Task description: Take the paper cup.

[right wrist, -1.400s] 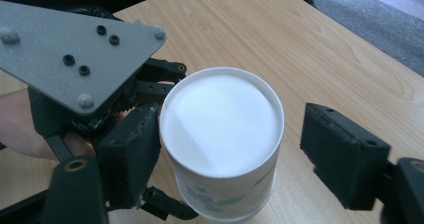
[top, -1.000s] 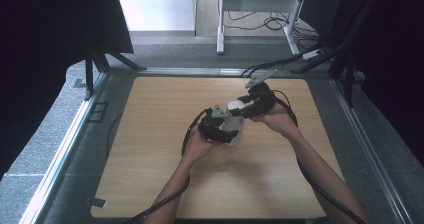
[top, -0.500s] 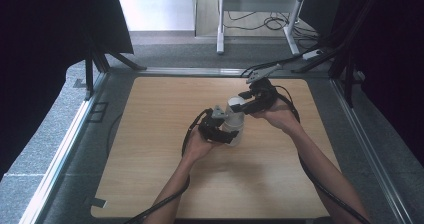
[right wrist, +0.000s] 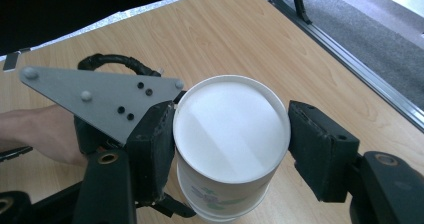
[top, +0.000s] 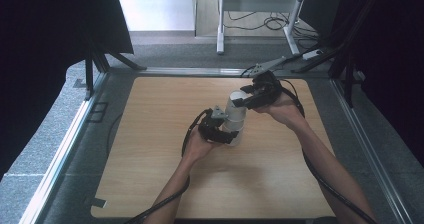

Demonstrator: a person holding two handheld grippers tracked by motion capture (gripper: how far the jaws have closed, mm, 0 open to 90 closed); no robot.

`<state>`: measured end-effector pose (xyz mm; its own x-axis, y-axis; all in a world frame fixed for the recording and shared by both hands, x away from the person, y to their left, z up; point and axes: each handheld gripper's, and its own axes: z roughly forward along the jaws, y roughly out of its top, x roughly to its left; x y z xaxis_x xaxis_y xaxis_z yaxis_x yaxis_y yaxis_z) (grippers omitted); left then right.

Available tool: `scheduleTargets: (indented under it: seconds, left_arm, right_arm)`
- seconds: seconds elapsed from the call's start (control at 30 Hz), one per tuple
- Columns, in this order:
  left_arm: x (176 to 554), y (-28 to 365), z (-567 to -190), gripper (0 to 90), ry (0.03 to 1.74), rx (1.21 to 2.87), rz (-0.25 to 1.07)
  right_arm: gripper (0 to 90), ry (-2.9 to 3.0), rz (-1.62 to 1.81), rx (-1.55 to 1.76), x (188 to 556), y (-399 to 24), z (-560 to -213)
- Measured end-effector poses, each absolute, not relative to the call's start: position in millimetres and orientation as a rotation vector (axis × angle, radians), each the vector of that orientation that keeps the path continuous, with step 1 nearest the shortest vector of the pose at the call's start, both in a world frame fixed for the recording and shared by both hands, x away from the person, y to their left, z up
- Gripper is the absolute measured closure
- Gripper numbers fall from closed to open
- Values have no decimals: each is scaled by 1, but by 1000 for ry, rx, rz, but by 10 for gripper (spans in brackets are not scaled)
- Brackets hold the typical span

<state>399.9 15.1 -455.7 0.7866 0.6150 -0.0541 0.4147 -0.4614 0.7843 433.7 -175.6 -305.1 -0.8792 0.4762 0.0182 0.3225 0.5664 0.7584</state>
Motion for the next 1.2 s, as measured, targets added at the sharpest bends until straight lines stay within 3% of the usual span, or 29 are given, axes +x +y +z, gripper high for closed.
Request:
scheduleTargets:
  seconds: [0.67,1.2]
  left_arm:
    - [395,25,-453,46,752,2111,235]
    - [378,38,-446,0,745,2100,212]
  right_arm:
    - [373,2590,1226,630,418,-188,-267]
    - [373,2605,1240,599,398,-201,-262]
